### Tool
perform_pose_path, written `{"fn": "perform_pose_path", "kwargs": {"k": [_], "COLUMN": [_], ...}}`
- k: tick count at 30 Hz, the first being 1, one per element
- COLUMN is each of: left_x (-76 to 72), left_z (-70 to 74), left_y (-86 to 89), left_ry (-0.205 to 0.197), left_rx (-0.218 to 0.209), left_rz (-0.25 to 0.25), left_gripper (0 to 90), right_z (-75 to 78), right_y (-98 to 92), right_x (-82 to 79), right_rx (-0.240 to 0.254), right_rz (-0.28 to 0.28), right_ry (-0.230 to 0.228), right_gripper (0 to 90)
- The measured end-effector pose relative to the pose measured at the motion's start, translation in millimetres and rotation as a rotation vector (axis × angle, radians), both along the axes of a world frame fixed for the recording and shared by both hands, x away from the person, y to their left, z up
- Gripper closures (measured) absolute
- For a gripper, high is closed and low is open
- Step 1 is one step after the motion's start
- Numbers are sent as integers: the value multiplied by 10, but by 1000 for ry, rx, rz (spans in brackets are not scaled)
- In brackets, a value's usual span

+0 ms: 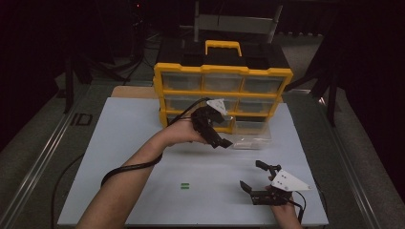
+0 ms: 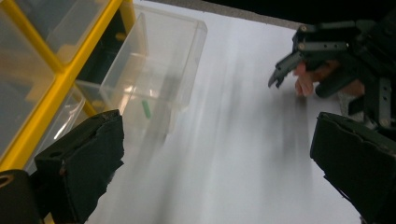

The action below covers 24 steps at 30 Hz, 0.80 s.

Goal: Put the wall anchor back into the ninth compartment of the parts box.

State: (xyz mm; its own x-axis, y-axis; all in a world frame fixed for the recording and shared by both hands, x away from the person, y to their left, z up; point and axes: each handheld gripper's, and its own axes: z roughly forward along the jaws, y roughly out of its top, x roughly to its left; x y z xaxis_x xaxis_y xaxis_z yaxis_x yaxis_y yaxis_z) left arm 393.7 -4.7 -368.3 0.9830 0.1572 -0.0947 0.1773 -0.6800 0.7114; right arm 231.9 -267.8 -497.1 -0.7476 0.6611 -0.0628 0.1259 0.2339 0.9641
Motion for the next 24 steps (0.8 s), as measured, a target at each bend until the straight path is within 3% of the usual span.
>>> {"fn": "perform_pose_path", "kwargs": {"k": [10,24], "left_x": [-155,-423], "left_z": [6,-174], "left_y": [287,611], "left_ry": [-5,4], "left_rx": [-6,-20], "left_rz": [4,-17], "left_gripper": [33,33], "right_z": [-3,8], "right_y": [7,6], "right_x": [1,-4], "right_rx": [-6,-7], "right_rz": [2,-1], "right_ry": [3,-1], "right_gripper": [102,102]}}
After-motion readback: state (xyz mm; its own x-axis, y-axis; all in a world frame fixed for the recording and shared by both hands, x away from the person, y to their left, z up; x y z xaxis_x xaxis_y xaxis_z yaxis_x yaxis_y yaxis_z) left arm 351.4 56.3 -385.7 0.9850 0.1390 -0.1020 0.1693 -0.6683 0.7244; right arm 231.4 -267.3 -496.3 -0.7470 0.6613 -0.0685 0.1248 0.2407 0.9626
